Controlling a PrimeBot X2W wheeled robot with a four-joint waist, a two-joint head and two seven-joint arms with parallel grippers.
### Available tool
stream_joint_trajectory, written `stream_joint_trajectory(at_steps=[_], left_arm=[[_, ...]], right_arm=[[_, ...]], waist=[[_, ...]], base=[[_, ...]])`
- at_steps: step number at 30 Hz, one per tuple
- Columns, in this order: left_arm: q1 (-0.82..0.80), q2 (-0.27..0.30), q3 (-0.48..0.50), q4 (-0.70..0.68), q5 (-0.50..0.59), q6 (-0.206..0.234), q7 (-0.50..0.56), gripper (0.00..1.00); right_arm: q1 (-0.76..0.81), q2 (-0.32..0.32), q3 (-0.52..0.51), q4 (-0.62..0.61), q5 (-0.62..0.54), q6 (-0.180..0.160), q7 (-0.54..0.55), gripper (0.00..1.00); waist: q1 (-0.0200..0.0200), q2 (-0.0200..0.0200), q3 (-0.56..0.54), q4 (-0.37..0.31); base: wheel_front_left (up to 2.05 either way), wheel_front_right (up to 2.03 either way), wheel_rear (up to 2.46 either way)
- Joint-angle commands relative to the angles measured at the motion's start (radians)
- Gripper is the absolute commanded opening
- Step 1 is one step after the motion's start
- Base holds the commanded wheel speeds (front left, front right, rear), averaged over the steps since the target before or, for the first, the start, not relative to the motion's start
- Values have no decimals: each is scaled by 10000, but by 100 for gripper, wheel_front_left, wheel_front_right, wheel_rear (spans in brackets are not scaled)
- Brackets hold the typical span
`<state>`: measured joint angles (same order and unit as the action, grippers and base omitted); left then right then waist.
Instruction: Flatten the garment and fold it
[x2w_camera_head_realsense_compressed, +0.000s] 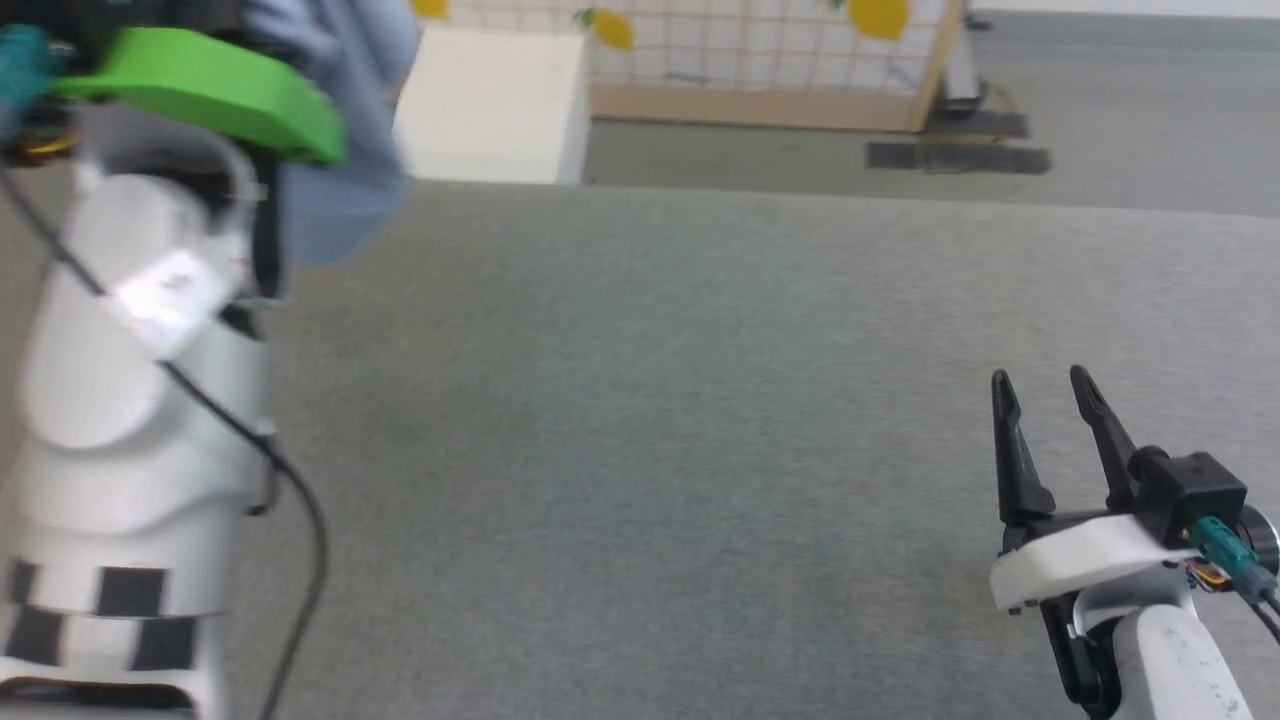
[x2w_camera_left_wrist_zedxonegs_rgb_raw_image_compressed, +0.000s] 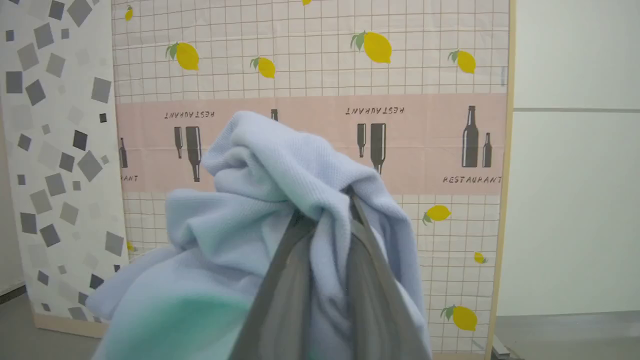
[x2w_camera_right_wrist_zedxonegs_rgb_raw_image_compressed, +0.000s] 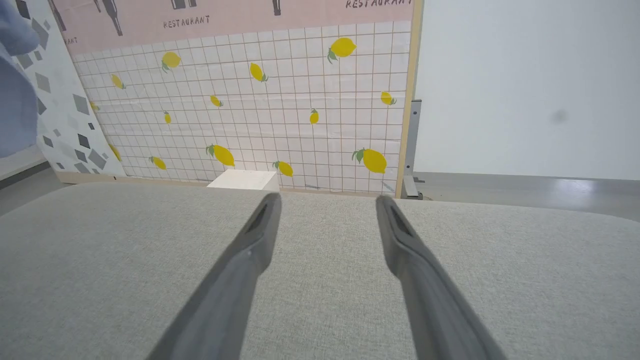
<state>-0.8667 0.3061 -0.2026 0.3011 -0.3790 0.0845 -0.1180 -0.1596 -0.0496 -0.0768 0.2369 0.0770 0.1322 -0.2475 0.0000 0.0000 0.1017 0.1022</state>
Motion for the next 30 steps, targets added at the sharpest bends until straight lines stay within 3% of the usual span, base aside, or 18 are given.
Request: stream_joint_trajectory(at_steps=[1, 6, 12, 21, 26, 27, 28, 30], left_arm=[[-104, -367, -237, -208, 18, -121, -118, 0], [407, -1234, -1007, -513, -126, -268, -43, 0], [1802, -1996, -1795, 253, -877, -584, 781, 0], [3803, -2221, -3344, 2630, -1644, -866, 4539, 0], [4322, -2258, -3751, 2905, -2126, -1029, 6362, 0], [4371, -2257, -3760, 2787, -2195, -1044, 6480, 89], [4400, -2248, -3705, 2642, -2231, -1008, 6410, 100], [4426, -2190, -3488, 2228, -2192, -849, 5832, 100]], right_arm=[[199, -6, -47, -39, 56, -15, -54, 100], [414, -6, -122, -132, 44, -15, 40, 100], [592, -6, -166, -268, 97, -15, 138, 100], [677, -6, -115, -365, 158, -15, 215, 100], [693, -6, -28, -372, 145, -15, 301, 100], [694, -6, -19, -384, 138, -15, 322, 100], [692, -6, -4, -399, 138, -15, 337, 100], [680, -6, 45, -432, 125, -15, 373, 100]], waist=[[0, 0, -589, -1127], [0, 0, -661, -1870], [0, 0, -621, -2584], [0, 0, -400, -2948], [0, 0, -317, -2748], [0, 0, -311, -2676], [0, 0, -308, -2623], [0, 0, -319, -2498]], base=[[0, 0, 0], [0, 0, 0], [0, 0, 0], [0, 0, 0], [0, 0, 0], [0, 0, 0], [0, 0, 0], [0, 0, 0]])
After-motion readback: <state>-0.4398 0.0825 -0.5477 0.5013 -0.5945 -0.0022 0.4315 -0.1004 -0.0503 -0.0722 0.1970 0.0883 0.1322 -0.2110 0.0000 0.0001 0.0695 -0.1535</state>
